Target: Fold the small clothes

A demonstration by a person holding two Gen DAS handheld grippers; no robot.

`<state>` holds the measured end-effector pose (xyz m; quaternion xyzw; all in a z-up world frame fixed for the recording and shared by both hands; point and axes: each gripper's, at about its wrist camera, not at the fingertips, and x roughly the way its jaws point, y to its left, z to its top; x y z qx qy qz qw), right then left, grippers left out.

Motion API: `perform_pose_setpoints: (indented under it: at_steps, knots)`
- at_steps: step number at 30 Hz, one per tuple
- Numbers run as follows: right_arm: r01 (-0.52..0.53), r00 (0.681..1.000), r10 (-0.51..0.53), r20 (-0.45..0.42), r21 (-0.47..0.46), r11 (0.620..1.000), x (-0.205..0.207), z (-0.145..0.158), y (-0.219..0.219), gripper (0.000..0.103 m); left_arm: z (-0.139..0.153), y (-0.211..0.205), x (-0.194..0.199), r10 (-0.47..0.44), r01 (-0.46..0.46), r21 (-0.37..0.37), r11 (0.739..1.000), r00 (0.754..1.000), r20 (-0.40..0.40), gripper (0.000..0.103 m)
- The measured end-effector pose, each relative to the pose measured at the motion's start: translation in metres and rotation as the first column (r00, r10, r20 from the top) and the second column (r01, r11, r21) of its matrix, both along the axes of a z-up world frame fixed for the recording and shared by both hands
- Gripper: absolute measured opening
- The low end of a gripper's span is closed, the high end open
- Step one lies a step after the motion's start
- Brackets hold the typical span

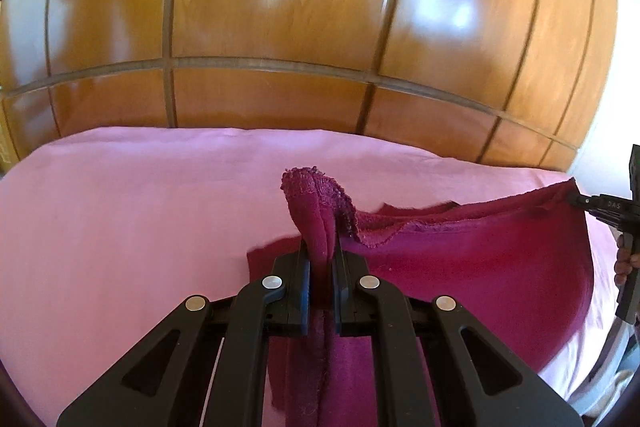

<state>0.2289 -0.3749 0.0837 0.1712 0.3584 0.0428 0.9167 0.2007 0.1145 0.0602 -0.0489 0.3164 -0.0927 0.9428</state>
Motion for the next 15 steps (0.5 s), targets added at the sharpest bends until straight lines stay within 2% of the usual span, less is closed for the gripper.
perform_pose_setpoints:
  at_steps: [3, 9, 11, 14, 15]
  knots:
    - [0.001, 1.000, -0.001, -0.031, -0.008, 1.000, 0.028, -0.009, 0.002, 0.006, -0.007, 0.001, 0.032, 0.010, -0.010, 0.008, 1.000, 0.999, -0.032, 0.007]
    - [0.040, 0.975, -0.050, -0.215, -0.052, 0.998, 0.069, -0.071, -0.005, 0.008, -0.047, -0.002, 0.072, 0.035, -0.029, 0.042, 0.999, 0.985, -0.171, 0.007]
    - [0.044, 0.974, -0.052, -0.221, -0.041, 0.998, 0.067, -0.081, -0.010, 0.020, -0.058, 0.005, 0.074, 0.049, -0.047, 0.017, 0.999, 0.976, -0.211, 0.009]
    - [0.043, 0.985, -0.039, -0.171, 0.017, 0.999, 0.046, -0.074, -0.017, 0.045, -0.064, 0.025, 0.064, 0.074, -0.091, -0.058, 0.994, 0.967, -0.246, 0.023]
    - [0.039, 0.987, -0.036, -0.156, 0.018, 0.999, 0.038, -0.071, -0.020, 0.046, -0.065, 0.033, 0.058, 0.076, -0.102, -0.094, 0.990, 0.965, -0.251, 0.024]
